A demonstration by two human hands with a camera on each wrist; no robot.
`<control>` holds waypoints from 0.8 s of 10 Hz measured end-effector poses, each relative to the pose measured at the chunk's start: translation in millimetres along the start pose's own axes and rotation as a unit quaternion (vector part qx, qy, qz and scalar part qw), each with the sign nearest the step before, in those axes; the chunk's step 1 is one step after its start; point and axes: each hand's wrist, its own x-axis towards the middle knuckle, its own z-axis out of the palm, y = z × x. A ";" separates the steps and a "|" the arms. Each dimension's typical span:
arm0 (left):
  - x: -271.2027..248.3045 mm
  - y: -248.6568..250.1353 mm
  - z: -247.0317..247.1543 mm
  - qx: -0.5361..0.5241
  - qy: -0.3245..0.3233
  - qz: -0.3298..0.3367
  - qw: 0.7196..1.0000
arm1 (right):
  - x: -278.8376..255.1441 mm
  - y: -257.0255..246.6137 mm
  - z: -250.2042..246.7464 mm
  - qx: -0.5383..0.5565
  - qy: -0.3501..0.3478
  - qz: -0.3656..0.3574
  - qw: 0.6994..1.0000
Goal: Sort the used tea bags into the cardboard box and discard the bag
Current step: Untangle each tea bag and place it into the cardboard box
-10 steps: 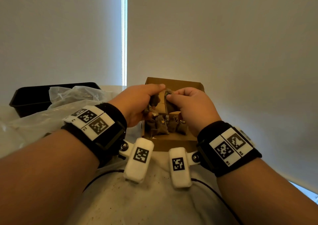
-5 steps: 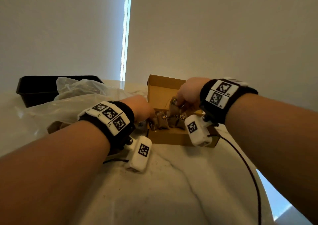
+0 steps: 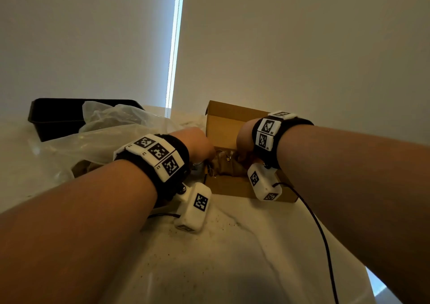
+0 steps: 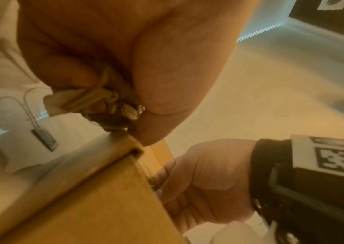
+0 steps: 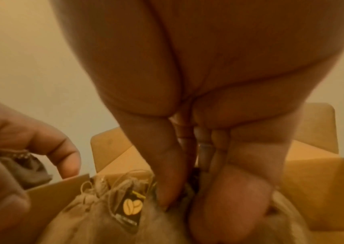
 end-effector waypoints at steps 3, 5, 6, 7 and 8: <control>6.1 -6.2 0.1 -0.075 0.042 -0.001 0.996 | -20.6 7.8 -22.9 0.208 0.014 -0.041 0.977; 3.3 -3.2 -13.2 -0.361 0.129 0.009 0.923 | -37.7 33.3 6.7 0.720 0.019 -0.092 0.688; -4.0 0.0 -18.3 -0.595 0.067 0.002 0.801 | -36.5 37.8 37.1 0.837 -0.032 -0.111 0.535; -5.2 -0.3 -13.3 -0.689 0.009 0.044 0.723 | -35.0 36.1 47.2 0.863 -0.036 -0.145 0.482; -4.5 6.4 -3.8 -0.706 0.000 0.056 0.706 | -29.5 40.0 50.2 0.849 0.014 -0.174 0.499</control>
